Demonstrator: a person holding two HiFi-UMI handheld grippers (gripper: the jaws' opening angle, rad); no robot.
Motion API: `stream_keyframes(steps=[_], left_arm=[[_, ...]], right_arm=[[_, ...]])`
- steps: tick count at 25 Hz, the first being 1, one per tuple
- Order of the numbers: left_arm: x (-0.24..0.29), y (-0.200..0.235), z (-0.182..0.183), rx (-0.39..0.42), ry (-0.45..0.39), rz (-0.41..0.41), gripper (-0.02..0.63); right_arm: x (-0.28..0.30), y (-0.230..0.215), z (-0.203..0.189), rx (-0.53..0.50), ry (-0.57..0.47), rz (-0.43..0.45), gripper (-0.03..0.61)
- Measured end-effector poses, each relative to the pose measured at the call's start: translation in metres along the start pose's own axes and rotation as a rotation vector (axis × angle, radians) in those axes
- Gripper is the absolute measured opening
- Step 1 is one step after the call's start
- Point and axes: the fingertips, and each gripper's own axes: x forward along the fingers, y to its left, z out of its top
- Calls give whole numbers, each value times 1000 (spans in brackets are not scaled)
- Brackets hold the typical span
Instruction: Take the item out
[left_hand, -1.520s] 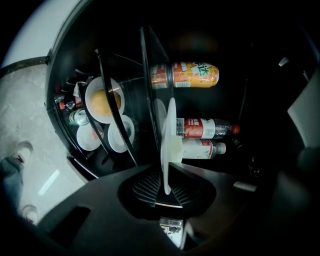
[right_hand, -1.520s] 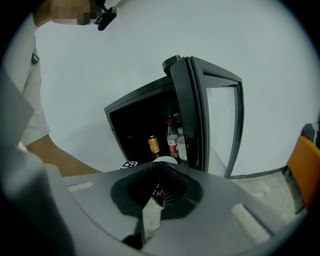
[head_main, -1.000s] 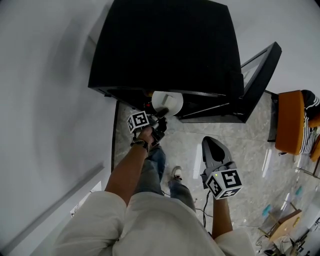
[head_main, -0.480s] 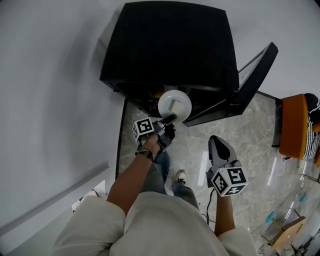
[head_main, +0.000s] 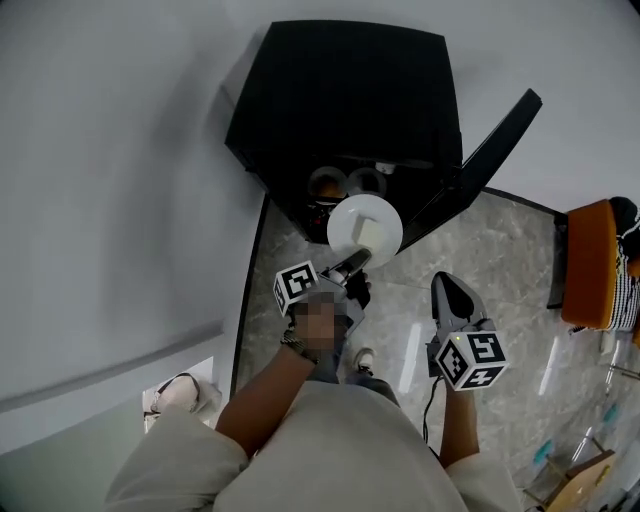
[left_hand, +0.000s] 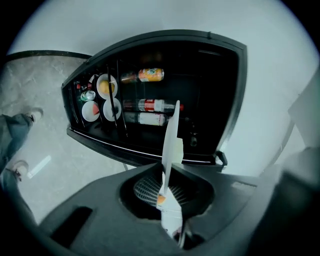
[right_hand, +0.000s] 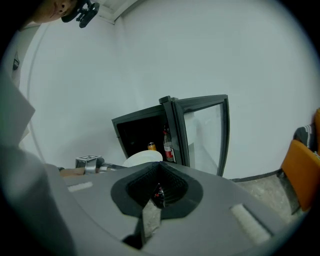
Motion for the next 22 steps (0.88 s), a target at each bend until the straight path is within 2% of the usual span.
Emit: stream_keyframes(steps=[6,9,13,16,22], left_arm=[[-28,-47,-44,57,-38,-32,21],[-38,-66,-67,94,-18,-55,21],[-57,-97,-118,120,16,-113,21],[-72,-107,-137,127,-5,-142,21],[-111,-108,-163,123,-72,-146,21]], right_arm=[[-30,4,9,-7,-22,5,6],[-37,7,14,-6,-42,10,6],[-70,16,28,-28,-79,30,6],[-89,27,34,-41,-107,53,6],[-127,45,28,-87,-119,93,6]])
